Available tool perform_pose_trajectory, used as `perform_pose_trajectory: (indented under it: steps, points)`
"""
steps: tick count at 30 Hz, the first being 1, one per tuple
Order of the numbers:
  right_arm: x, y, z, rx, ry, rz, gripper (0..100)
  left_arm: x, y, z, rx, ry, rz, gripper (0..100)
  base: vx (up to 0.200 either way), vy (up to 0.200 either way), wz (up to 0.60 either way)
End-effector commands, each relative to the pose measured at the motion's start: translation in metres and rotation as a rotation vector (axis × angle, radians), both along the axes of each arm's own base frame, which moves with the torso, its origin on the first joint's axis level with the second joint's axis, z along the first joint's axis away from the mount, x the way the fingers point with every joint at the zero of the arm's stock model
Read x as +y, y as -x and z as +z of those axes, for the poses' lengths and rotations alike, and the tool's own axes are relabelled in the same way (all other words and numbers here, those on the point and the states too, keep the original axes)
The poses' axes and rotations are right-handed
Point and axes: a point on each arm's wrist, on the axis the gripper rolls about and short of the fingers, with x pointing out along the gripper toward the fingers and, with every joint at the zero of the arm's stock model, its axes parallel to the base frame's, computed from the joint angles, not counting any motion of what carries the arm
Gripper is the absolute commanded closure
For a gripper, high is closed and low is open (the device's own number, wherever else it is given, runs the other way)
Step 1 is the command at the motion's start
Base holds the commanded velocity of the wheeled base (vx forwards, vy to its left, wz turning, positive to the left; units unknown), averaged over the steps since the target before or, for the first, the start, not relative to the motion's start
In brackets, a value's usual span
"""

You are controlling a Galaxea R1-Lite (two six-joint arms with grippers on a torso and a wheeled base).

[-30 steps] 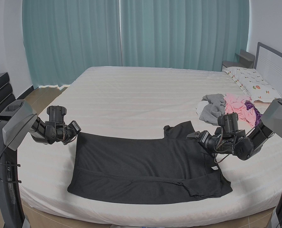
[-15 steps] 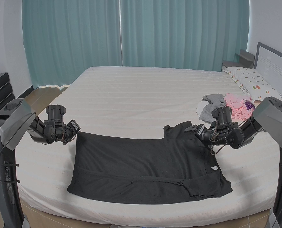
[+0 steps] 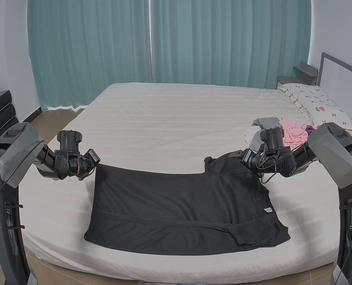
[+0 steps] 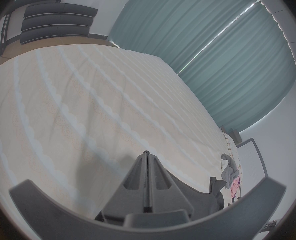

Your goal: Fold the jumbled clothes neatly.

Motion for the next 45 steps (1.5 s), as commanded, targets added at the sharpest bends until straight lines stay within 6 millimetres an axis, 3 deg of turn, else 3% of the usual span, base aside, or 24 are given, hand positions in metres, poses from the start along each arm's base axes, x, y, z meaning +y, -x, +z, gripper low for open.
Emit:
perform_pose_trajectory:
  steps: [1,10,21,35,36,45]
  points:
    - [-0.005,-0.015,-0.003,-0.023,0.037,-0.046,0,0.0,0.0,0.001,-0.004,0.0,0.001,100,0.0,0.0,0.0]
    - [-0.013,-0.029,-0.024,0.035,0.096,-0.095,0,0.0,-0.001,-0.002,0.002,0.002,0.0,100,0.0,0.0,0.0]
    - [-0.027,-0.039,-0.03,0.018,0.117,-0.139,0,0.0,-0.001,-0.003,0.004,0.005,0.0,100,0.0,0.0,0.0]
    - [-0.022,-0.049,-0.051,0.017,0.141,-0.15,0,0.0,0.0,-0.004,0.007,0.007,0.0,100,0.0,0.0,0.0]
    - [-0.022,-0.049,-0.054,0.021,0.146,-0.151,100,-0.001,0.0,-0.004,0.007,0.007,-0.002,100,0.0,0.0,0.0]
    - [-0.033,-0.051,-0.05,0.016,0.157,-0.18,100,-0.001,-0.001,-0.004,0.007,0.005,-0.003,100,0.0,0.0,0.0]
